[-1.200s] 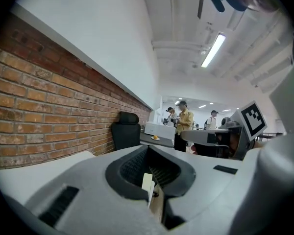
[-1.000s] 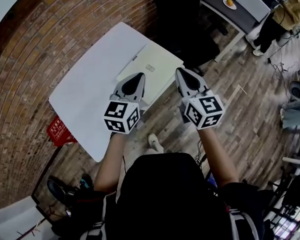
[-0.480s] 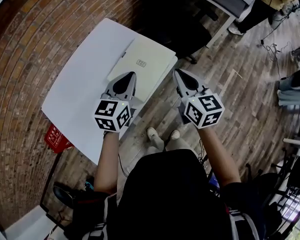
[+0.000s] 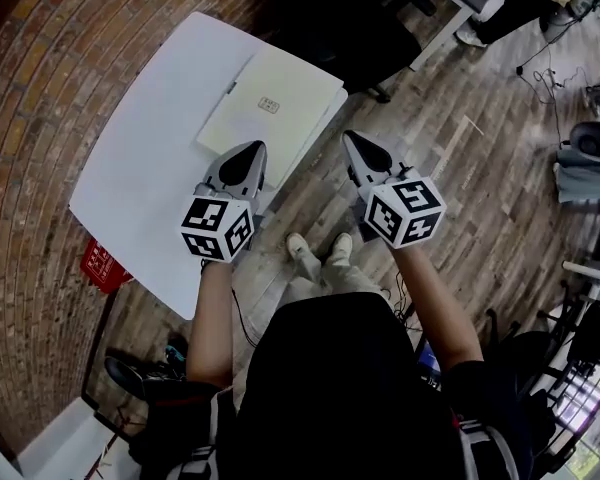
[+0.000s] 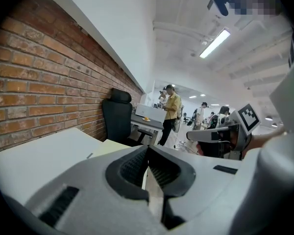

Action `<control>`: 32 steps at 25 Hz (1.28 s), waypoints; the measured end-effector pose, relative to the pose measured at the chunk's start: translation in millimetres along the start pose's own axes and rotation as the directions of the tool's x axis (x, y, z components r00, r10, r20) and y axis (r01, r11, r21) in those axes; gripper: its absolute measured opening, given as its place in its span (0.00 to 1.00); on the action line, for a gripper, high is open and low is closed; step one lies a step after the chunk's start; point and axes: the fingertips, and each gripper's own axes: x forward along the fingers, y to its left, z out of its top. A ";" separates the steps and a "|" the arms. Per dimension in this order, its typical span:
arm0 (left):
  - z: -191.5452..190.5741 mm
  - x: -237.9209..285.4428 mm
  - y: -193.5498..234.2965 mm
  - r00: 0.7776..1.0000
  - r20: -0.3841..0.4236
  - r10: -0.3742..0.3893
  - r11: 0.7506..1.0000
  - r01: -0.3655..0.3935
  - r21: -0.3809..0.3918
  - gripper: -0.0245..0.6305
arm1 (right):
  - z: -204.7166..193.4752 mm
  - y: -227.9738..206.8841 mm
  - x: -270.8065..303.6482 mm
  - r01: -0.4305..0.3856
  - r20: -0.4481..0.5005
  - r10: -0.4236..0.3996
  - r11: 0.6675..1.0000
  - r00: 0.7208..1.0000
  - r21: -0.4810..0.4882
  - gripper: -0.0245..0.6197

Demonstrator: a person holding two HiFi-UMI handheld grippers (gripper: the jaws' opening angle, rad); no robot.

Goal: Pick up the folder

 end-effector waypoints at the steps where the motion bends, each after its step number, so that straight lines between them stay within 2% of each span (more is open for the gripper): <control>1: -2.9 1.3 -0.9 1.000 0.002 -0.003 1.000 0.003 -0.003 0.07 | -4.0 -2.7 0.7 -0.001 -0.008 0.001 1.000 1.000 0.006 0.08; 4: -9.9 1.0 -4.6 1.000 0.023 -0.018 1.000 0.018 -0.004 0.07 | -16.9 -7.3 2.5 -0.011 -0.033 0.012 1.000 0.999 0.017 0.08; 13: -30.1 8.9 2.3 0.998 0.056 0.010 1.000 -0.011 0.016 0.07 | -43.2 -21.7 8.1 -0.012 -0.077 0.015 0.999 0.997 0.032 0.08; 21: -72.0 23.3 0.6 1.000 -0.018 -0.010 1.000 0.010 -0.007 0.07 | -79.8 -22.6 9.5 -0.027 -0.145 0.028 1.000 0.989 0.010 0.08; 25: -94.3 30.9 2.2 0.998 -0.066 -0.015 1.000 0.016 0.013 0.07 | -97.8 -27.9 11.4 -0.026 -0.165 0.031 0.999 0.986 0.030 0.08; 32: -110.7 37.9 13.3 0.995 -0.098 0.004 1.000 -0.002 0.028 0.07 | -118.2 -31.4 21.5 -0.022 -0.177 0.035 0.997 0.984 0.074 0.08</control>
